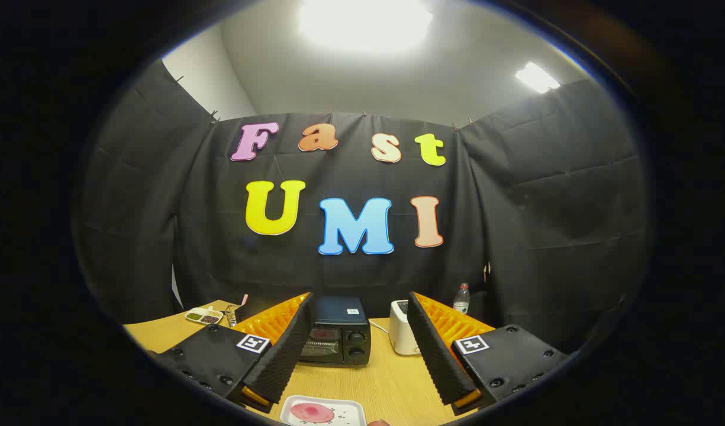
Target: Open the toaster oven, put the food inside, and close the toaster oven door.
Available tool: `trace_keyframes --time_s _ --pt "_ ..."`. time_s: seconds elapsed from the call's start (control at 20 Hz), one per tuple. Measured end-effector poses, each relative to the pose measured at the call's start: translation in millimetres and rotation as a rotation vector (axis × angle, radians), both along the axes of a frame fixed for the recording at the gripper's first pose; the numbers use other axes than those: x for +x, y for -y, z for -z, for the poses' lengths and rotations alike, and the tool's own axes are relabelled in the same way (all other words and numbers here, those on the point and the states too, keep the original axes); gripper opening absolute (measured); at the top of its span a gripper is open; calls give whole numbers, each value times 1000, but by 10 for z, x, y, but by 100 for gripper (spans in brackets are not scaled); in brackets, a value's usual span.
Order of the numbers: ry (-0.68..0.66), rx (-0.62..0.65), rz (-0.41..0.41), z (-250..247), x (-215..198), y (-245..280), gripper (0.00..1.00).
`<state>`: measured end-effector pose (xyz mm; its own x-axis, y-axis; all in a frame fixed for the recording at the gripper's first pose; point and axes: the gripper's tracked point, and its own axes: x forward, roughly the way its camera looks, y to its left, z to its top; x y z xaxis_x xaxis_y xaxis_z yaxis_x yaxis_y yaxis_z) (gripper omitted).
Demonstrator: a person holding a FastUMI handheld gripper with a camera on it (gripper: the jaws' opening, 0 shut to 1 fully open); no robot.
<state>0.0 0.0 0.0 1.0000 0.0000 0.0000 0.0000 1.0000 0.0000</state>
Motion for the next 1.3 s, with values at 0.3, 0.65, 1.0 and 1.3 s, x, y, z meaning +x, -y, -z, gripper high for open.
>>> trace_keyframes --time_s 0.3,0.65,1.0,1.3 --pt "-4 19 9 -21 -20 -41 98" --pt "-4 22 1 -39 100 -63 98" --pt "-9 50 -17 -25 450 -180 98" --pt "-43 97 -74 143 883 -575 98"
